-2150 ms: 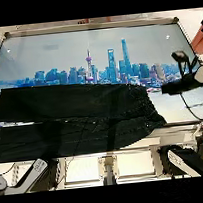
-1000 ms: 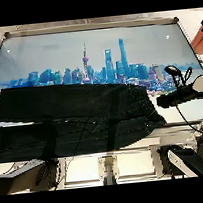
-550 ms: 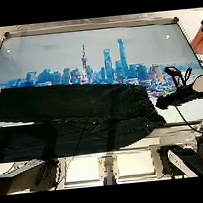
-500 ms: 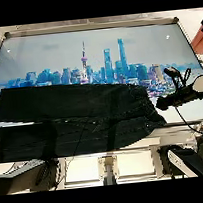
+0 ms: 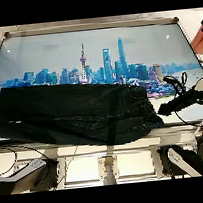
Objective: Fold the clothes and pants, and hang the long-sleeved shirts on hangers.
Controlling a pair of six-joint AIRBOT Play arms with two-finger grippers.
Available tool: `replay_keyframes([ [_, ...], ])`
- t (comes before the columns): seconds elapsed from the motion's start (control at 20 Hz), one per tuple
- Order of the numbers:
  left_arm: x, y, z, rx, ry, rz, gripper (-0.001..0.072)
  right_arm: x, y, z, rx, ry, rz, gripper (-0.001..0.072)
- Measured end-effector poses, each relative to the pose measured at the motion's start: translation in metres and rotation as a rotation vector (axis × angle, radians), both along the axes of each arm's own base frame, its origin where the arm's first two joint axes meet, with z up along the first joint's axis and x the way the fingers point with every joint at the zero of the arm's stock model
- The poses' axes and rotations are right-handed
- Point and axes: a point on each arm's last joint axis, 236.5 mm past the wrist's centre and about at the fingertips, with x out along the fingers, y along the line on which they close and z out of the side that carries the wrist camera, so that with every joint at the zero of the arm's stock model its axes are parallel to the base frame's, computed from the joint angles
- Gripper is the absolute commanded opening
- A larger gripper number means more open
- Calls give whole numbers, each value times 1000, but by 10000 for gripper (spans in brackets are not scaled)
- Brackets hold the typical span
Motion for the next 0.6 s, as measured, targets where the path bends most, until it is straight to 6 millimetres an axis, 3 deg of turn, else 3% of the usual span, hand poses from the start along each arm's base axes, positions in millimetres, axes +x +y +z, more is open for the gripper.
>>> replay_keyframes([
  [0.25, 23, -6, 20, -23, -109, -4, 23, -14, 13, -25, 140, 152, -15, 468],
  [0.6, 29, -8, 24, -37, -139, -5, 23, -35, -12, -38, 101, 281, -76, 461],
])
